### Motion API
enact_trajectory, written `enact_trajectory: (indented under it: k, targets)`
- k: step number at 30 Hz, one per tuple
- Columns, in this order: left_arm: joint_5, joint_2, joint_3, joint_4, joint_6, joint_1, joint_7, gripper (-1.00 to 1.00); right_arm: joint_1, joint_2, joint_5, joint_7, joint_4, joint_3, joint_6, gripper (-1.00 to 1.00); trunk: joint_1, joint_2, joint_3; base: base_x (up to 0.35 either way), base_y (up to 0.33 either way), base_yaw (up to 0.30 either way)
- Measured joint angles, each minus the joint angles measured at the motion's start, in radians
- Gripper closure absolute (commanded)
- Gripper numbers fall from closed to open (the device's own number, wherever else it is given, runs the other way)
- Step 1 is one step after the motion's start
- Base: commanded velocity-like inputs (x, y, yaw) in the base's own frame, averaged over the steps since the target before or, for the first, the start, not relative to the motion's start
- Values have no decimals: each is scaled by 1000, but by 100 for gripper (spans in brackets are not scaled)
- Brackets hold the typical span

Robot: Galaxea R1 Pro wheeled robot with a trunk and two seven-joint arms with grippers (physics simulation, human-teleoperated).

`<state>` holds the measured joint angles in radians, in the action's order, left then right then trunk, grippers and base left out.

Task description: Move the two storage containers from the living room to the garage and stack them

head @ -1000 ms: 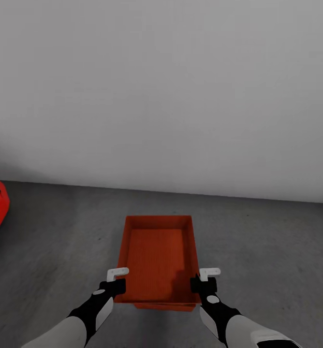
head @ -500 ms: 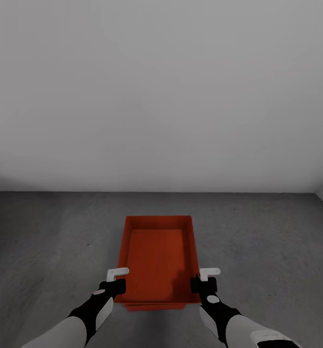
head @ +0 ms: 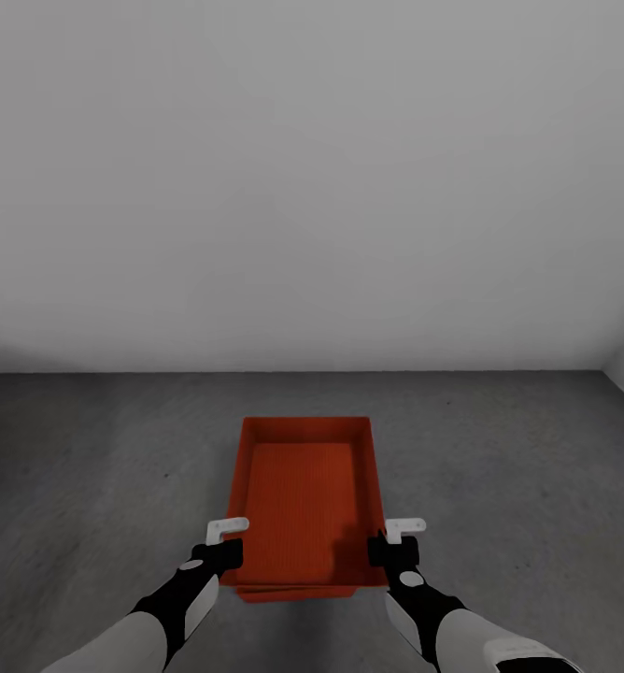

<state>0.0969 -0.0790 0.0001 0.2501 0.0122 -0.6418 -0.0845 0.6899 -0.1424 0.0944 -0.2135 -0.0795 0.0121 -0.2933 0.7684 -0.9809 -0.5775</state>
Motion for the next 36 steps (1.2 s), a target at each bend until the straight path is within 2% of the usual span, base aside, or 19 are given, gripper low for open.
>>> enact_trajectory:
  k: [6,15,36]
  targets:
    - [0,0,-1,0,0,0,0,100,0,0,-2,0,0,2,0,100,0,0,0,0,0,4]
    - [1,0,-1,0,0,0,0,100,0,0,-4,0,1,2,0,100,0,0,0,0,0,131]
    - [-1,0,-1,0,0,0,0,100,0,0,-6,0,1,4,-2,100,0,0,0,0,0,4]
